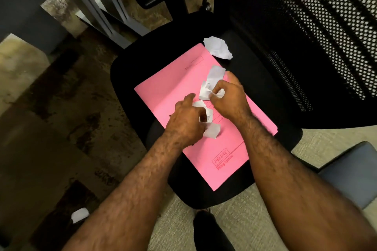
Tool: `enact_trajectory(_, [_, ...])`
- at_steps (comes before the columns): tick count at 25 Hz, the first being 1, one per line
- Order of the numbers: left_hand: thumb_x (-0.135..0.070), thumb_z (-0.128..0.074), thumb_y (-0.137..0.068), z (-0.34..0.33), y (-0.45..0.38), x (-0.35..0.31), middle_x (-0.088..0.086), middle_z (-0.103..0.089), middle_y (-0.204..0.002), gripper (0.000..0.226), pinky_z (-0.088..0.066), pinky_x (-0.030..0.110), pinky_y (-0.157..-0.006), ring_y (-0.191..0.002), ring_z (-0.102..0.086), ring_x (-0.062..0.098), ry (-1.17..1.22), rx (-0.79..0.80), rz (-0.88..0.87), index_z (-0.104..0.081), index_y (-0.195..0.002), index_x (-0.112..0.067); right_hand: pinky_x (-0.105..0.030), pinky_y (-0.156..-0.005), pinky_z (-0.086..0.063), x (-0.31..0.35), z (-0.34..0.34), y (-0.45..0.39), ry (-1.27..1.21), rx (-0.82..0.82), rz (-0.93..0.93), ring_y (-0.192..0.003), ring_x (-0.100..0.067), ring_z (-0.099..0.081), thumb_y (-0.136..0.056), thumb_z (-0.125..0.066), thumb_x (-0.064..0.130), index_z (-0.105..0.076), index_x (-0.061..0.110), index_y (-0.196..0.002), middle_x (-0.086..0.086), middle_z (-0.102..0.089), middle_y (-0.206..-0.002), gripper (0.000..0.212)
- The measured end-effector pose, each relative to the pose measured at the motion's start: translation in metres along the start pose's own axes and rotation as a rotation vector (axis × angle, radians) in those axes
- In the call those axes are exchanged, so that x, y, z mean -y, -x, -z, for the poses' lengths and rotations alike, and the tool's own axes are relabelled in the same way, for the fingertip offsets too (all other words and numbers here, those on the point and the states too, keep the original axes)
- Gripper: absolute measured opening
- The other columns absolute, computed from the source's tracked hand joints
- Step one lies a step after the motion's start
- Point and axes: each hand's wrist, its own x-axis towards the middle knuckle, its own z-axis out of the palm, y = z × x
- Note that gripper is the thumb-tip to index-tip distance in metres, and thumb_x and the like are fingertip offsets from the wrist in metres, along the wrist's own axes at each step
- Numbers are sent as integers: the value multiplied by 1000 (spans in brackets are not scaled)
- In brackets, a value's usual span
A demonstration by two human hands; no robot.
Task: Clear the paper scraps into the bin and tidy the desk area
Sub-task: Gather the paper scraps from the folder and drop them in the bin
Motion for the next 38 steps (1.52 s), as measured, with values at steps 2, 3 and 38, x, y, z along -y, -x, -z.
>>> enact_trajectory(2, [-17,-74,-80,-8,-5,-5,7,-31,-148,17,-51,43,-88,-127,-34,29,-75,-51,30,-71,-96,-14,-47,-102,-45,2,-7,-7,119,41,72,-136,-26,-37,-83,-72,27,-63,18,-82,-5,-39,-151,12])
enact_trajectory(3, [-13,-75,-79,-12,-7,-6,9,-35,-142,22,-52,41,-84,-123,-36,29,-111,-75,38,-70,-101,-12,-46,-100,-46,3,-10,-10,189,43,114,-132,-26,-40,-83,-72,29,-66,16,-87,-5,-45,-146,14])
enact_trajectory(38, [-11,-58,-91,23,-48,19,6,-64,-119,32,-49,21,-73,-107,-60,23,385,-330,170,-60,-122,-19,-44,-94,-50,8,23,-148,558,170,226,-110,-46,-53,-92,-57,22,-28,36,-147,-17,-27,-139,63])
